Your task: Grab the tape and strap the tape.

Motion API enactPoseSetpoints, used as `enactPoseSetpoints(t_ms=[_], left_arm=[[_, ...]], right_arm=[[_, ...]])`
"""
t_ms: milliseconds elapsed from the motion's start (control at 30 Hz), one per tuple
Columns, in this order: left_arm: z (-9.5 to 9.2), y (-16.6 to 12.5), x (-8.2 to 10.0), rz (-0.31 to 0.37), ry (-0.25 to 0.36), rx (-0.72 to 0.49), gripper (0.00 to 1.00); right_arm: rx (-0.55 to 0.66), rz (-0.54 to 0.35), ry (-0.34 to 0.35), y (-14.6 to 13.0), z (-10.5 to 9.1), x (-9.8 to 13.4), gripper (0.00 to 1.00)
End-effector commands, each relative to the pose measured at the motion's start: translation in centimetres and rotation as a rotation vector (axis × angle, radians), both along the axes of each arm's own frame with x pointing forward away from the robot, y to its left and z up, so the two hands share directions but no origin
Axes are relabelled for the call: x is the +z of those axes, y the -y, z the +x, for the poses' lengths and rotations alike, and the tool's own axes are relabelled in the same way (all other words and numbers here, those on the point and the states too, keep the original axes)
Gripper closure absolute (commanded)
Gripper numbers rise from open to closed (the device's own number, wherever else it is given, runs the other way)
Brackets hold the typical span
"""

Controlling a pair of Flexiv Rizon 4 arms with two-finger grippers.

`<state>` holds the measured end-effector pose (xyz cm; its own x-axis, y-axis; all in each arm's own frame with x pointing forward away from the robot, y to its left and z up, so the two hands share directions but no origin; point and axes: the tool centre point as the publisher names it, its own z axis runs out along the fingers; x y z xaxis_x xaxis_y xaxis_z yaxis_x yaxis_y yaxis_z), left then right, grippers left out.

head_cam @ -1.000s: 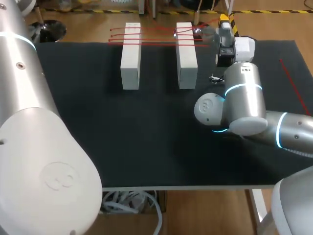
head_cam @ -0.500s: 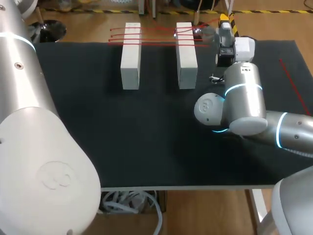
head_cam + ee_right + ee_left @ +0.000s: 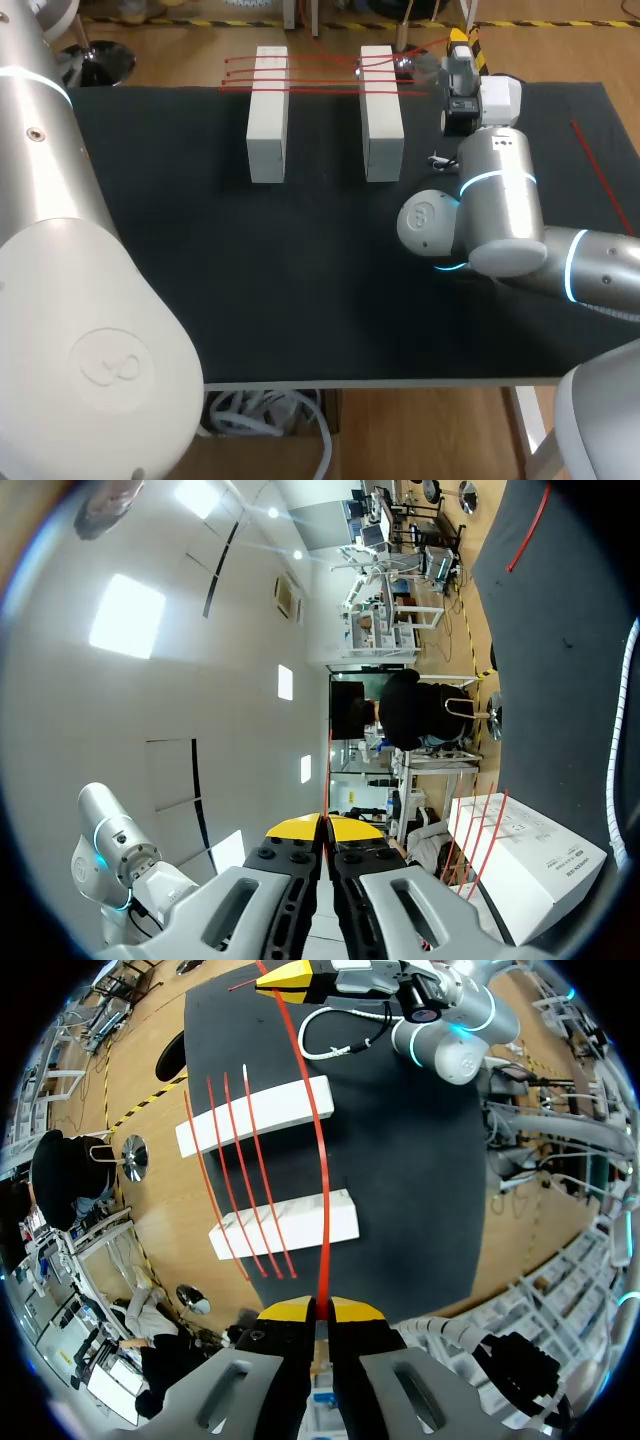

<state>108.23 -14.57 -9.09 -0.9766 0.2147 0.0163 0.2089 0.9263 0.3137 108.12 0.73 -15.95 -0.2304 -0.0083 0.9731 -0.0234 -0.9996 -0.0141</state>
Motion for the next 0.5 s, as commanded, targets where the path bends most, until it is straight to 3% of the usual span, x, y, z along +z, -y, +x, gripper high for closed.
enactPoseSetpoints(t_ms=[33,167,233,300,367,500], left_arm=[[0.1,0.1,0.2,0.005,-0.003,0.0,1.0],[0.1,0.1,0.2,0.005,-0.003,0.0,1.0],[0.1,0.1,0.2,0.005,-0.003,0.0,1.0],[0.1,0.1,0.2,0.005,-0.003,0.0,1.0],[0.1,0.1,0.2,0.005,-0.003,0.0,1.0],[0.1,0.1,0.2,0.005,-0.003,0.0,1.0]], right_arm=[[0.0,-0.002,-0.005,0.0,0.0,0.2,1.0],[0.0,-0.002,-0.005,0.0,0.0,0.2,1.0],[-0.003,-0.075,-0.037,0.1,0.0,0.3,1.0],[-0.009,-0.081,-0.059,0.4,0.1,0.8,1.0],[0.003,-0.168,-0.086,0.5,0.1,1.3,1.0],[0.005,-0.269,-0.073,0.7,0.3,2.6,1.0]])
